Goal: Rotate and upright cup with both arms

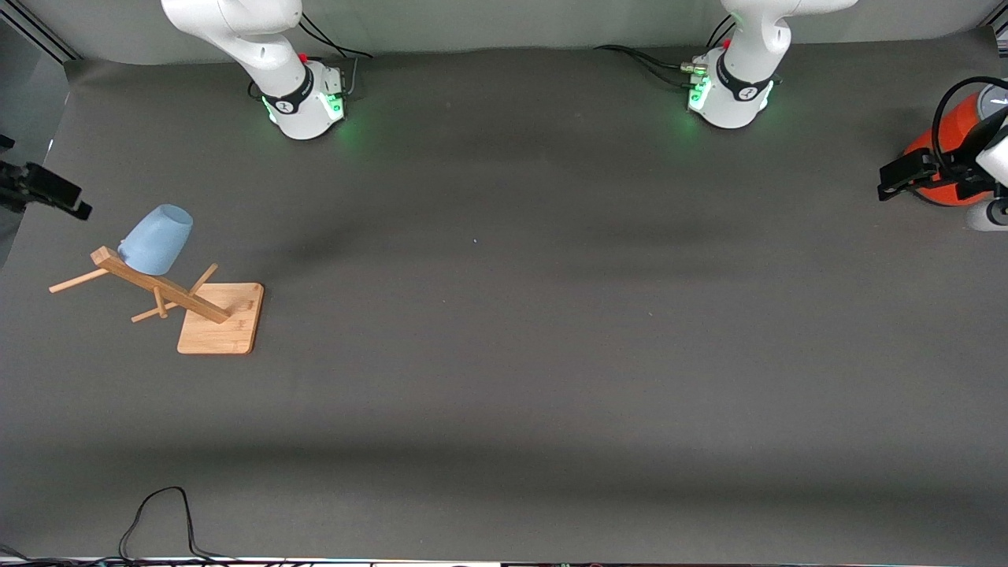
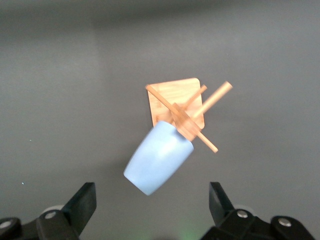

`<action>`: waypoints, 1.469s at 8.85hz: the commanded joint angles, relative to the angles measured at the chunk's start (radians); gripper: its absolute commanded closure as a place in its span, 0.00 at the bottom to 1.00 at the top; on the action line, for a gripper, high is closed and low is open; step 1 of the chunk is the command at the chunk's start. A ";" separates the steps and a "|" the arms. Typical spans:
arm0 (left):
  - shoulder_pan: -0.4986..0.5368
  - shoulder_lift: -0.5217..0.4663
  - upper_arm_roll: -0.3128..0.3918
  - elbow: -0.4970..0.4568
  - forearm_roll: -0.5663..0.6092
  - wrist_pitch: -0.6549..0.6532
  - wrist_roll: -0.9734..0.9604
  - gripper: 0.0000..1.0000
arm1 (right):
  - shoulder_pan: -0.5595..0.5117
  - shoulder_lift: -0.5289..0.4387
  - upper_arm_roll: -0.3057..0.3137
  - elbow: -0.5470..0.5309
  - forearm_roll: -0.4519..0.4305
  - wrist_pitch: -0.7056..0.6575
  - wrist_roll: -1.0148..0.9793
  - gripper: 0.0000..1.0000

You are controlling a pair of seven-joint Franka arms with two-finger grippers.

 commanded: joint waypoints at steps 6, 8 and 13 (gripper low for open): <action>-0.001 0.024 0.002 -0.007 -0.007 0.042 0.019 0.00 | 0.009 -0.030 -0.043 -0.121 0.072 0.058 0.632 0.00; -0.001 0.077 -0.003 -0.012 -0.075 0.043 0.019 0.00 | 0.010 -0.082 -0.043 -0.273 0.073 0.178 0.634 0.00; -0.085 0.089 -0.001 -0.023 -0.106 0.034 -0.002 0.00 | 0.012 -0.114 -0.043 -0.515 0.073 0.434 0.678 0.00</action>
